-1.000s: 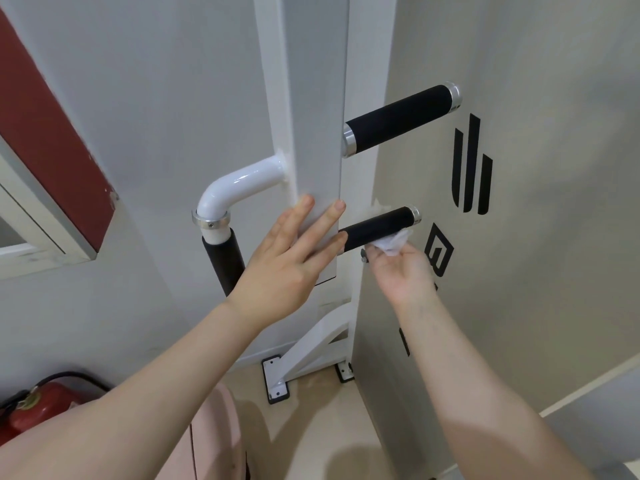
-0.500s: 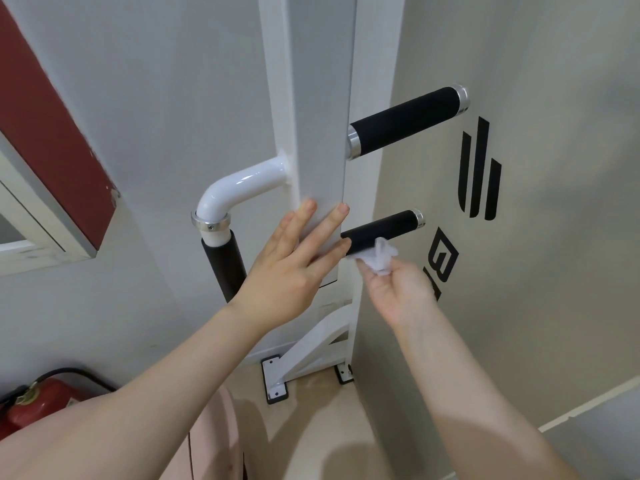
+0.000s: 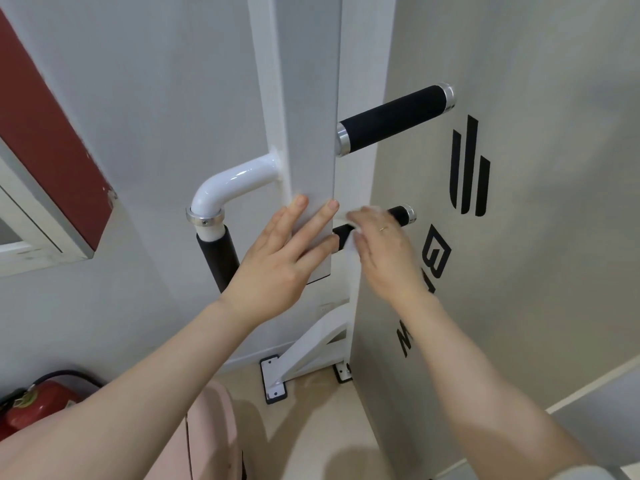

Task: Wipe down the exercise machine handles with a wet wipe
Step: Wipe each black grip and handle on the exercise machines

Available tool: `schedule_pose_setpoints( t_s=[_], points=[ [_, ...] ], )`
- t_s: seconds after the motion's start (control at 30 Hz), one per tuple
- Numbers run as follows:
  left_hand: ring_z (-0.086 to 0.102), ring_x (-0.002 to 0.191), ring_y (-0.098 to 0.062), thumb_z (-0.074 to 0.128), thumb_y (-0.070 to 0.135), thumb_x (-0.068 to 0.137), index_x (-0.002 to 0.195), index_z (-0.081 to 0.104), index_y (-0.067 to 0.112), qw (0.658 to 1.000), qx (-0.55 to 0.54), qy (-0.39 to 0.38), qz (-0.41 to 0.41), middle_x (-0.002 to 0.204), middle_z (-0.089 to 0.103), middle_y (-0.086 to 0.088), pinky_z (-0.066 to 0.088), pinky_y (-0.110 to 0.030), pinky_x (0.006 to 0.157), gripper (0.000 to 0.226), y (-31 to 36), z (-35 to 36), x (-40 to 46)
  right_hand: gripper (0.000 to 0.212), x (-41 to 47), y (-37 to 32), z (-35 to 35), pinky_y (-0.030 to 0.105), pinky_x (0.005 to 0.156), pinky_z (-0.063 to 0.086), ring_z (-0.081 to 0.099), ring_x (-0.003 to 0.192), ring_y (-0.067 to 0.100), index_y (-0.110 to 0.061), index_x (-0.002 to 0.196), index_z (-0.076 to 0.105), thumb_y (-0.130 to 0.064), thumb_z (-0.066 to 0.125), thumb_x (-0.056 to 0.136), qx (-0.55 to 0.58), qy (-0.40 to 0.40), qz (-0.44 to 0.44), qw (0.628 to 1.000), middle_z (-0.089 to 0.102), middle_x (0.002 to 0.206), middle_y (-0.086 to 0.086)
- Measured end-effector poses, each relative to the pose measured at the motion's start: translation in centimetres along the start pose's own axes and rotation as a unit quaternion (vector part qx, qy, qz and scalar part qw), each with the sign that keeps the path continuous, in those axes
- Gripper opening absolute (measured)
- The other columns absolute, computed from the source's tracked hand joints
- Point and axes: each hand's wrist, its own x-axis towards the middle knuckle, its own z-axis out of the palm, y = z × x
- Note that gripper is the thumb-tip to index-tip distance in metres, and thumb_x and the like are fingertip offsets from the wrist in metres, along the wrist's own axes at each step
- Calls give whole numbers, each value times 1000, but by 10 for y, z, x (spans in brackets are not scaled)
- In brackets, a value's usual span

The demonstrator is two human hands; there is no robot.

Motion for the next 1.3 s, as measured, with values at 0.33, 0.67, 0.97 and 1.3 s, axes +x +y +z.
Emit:
schedule_pose_setpoints(
  t_s=[0.33,0.67,0.97,1.3],
  points=[
    [-8,145,-26,26,3,90,116,51,15,1000,10,5,0,145,28,-9,32,-44,105,38,3,-3,-3,38,8,9,-7,37,102,28,59,103,28,-7,104,67,-21,34,92,-75,-3,-52,996,69,101,8],
    [6,141,-32,30,-1,85,117,51,14,1000,17,9,8,146,27,-9,24,-42,108,41,11,-8,-2,35,7,16,-14,32,92,32,58,92,27,-9,94,66,-16,32,90,-69,4,-8,998,67,93,5],
    [-4,144,-31,21,1,89,120,51,12,1000,15,-13,-6,147,25,-10,21,-43,110,45,12,-10,-3,37,-28,-4,15,31,110,27,45,127,27,0,124,56,-11,37,95,-1,40,-57,998,55,132,16],
    [27,134,-36,45,2,79,110,63,7,999,4,-13,-31,143,40,-13,32,-44,103,36,14,-24,5,32,-14,-46,2,20,97,40,56,108,3,-14,109,67,-9,37,99,250,47,162,953,66,114,-5]
  ],
)
